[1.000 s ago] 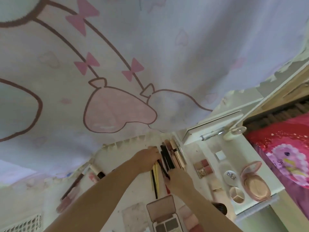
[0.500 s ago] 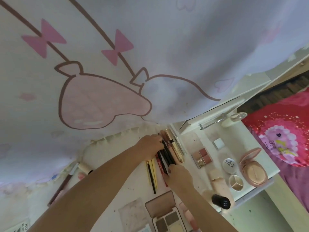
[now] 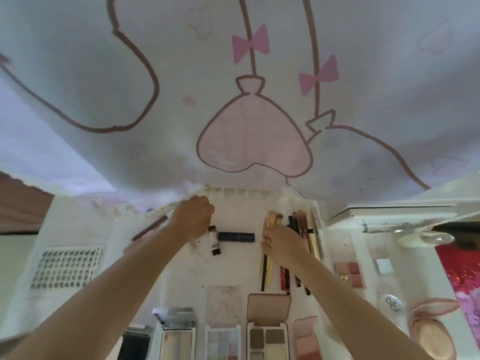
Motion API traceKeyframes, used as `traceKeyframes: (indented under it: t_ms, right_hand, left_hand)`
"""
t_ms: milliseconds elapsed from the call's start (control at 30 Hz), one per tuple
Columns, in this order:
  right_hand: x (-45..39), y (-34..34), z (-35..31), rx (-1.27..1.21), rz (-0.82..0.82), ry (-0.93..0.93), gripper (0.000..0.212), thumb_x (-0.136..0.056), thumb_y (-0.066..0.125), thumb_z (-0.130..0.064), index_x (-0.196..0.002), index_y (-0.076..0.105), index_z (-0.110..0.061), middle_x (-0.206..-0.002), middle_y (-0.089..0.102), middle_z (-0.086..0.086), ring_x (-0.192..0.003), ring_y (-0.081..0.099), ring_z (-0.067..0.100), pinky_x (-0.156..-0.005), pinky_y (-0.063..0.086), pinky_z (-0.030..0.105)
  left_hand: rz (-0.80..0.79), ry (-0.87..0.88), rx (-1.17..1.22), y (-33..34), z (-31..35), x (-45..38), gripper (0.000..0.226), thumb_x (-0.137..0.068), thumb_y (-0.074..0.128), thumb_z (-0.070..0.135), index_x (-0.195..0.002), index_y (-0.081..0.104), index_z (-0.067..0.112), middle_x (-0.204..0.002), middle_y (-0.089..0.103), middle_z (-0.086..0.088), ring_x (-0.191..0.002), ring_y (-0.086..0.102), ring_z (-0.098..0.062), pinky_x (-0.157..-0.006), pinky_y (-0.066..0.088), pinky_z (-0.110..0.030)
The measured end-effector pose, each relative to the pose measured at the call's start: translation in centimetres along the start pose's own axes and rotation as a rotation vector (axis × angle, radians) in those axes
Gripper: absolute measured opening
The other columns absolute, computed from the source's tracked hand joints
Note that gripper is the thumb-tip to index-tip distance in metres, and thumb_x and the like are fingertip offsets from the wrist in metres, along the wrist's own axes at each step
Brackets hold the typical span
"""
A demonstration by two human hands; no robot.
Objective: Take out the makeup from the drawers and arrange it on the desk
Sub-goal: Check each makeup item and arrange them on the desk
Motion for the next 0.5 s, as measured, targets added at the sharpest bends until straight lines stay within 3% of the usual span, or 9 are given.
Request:
traceKeyframes:
  t_ms: [67,233,367,500]
  right_hand:
    - [-1.3,0.8,-1.5,0.128,-0.026,-0.107,0.033,-0.09,0.045,-0.027,-0.118,0.05,-0.01,-0.117,0.051,0.009,-0.109,0.048,0.025,-0.084,0.041,0.033]
    - [-3.3,2.1,-2.7,0.437,-0.012,-0.188,0.027,-0.091,0.043,-0.029,-0.112,0.054,-0.016,-0.114,0.054,0.005,-0.106,0.048,0.024,-0.098,0.029,0.04]
    - [-3.4,1.0,-3.0,0.434,0.007,-0.274,0.026,-0.093,0.039,-0.028,-0.11,0.056,-0.018,-0.112,0.054,0.003,-0.104,0.048,0.021,-0.088,0.037,0.035]
    - [-1.8,-2.0,-4.9,0.324,0.043,-0.429,0.027,-0.093,0.04,-0.032,-0.111,0.055,-0.019,-0.106,0.051,-0.001,-0.102,0.047,0.017,-0.078,0.032,0.026]
  left_hand:
    - [-0.05,-0.115,0.05,0.7,-1.6,2.5,0.027,-0.093,0.036,0.018,-0.113,0.054,0.013,-0.119,0.052,-0.003,-0.11,0.051,-0.02,-0.091,0.043,-0.029]
    - [-0.044,-0.291,0.242,1.5,-1.7,7.8,0.037,-0.095,0.035,0.023,-0.13,0.046,0.017,-0.135,0.044,-0.002,-0.126,0.04,-0.021,-0.101,0.04,-0.035]
    - [0.019,-0.312,0.353,1.9,0.5,9.6,0.04,-0.095,0.036,0.025,-0.133,0.04,0.016,-0.135,0.043,-0.003,-0.124,0.039,-0.02,-0.101,0.037,-0.031]
    - [0.15,-0.3,0.471,1.2,2.2,9.9,0.059,-0.092,0.045,0.034,-0.143,0.02,0.017,-0.146,0.026,-0.001,-0.133,0.028,-0.019,-0.107,0.03,-0.032]
Point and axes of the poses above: each hand's wrist, its own x-axis away from the middle knuckle, its own y-axis out of the palm, z = x × y, the point moved 5 cm from there along -x, towards the middle knuckle
